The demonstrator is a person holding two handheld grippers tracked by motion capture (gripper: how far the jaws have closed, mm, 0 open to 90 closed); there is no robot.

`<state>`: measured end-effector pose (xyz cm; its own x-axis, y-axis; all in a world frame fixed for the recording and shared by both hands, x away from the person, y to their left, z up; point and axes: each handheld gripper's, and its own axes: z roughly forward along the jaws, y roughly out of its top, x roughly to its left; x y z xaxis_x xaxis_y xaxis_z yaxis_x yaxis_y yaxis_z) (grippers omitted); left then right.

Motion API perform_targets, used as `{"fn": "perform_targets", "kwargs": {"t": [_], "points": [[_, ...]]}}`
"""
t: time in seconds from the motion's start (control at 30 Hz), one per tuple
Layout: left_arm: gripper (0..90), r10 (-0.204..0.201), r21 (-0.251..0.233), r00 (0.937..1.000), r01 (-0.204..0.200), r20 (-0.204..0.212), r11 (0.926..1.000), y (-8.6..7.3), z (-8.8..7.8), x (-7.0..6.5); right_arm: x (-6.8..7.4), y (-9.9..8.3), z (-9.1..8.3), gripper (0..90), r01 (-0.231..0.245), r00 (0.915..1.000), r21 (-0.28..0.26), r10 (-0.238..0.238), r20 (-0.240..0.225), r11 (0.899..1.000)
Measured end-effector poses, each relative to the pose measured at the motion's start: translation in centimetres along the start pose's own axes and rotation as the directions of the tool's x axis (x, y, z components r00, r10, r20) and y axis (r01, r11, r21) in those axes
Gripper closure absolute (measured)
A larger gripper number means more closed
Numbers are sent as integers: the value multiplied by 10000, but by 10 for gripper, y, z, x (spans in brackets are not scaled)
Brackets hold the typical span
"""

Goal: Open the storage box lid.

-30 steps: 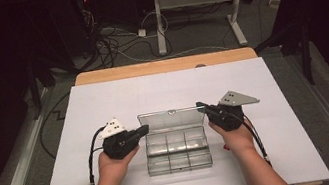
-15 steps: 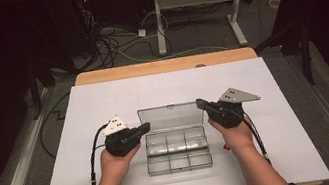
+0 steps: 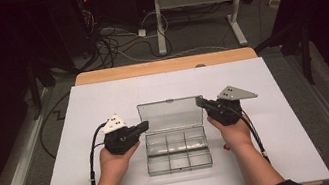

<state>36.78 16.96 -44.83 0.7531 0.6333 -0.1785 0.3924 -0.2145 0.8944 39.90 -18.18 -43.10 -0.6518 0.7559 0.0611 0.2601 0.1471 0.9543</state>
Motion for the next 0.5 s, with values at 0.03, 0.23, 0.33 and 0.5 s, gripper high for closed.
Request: {"fn": "perform_targets", "kwargs": {"t": [0.03, 0.23, 0.33, 0.5], "points": [[879, 8, -18, 10000, -8, -26, 10000, 0, -1, 0, 0, 0, 0, 900, -10, 10000, 7, 10, 6, 10000], [880, 12, 196, 9988, -2, -498, 9998, -5, -10, 7, 0, 1, 0, 900, -18, 10000, -11, 18, 37, 10000], [879, -129, 107, 9984, 135, -550, 9999, -8, -14, 11, 0, 1, 0, 900, -28, 10000, -13, 28, 44, 10000], [880, -278, -54, 9968, 274, -745, 9996, -8, -18, 16, 0, 2, 0, 900, -14, 10000, -12, 14, 41, 10000]]}}
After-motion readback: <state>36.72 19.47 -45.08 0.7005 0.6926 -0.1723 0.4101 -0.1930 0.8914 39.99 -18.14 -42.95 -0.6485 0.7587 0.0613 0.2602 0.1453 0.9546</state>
